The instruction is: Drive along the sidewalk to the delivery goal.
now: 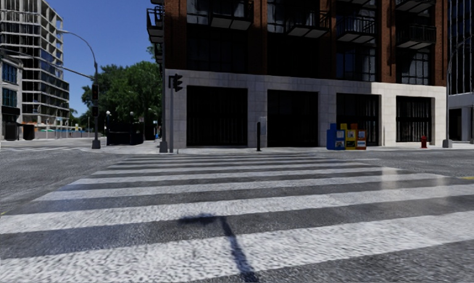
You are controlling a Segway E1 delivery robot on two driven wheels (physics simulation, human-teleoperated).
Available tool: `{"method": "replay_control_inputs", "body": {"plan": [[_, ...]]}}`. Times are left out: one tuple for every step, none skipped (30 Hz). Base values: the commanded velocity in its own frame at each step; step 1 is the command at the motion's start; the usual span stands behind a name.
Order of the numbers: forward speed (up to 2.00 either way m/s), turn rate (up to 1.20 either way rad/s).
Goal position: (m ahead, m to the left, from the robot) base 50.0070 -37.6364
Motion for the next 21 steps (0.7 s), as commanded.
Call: {"method": "replay_control_inputs", "body": {"plan": [[1.33,0.00],[1.33,0.00],[1.33,0.00],[1.33,0.00],[1.33,0.00],[1.33,0.00],[1.33,0.00],[1.33,0.00],[1.33,0.00],[1.33,0.00],[1.33,0.00],[1.33,0.00],[1.33,0.00],[1.33,0.00],[1.33,0.00],[1.33,0.00],[1.33,0.00],[1.33,0.00],[1.33,0.00],[1.33,0.00],[1.33,0.00]]}}
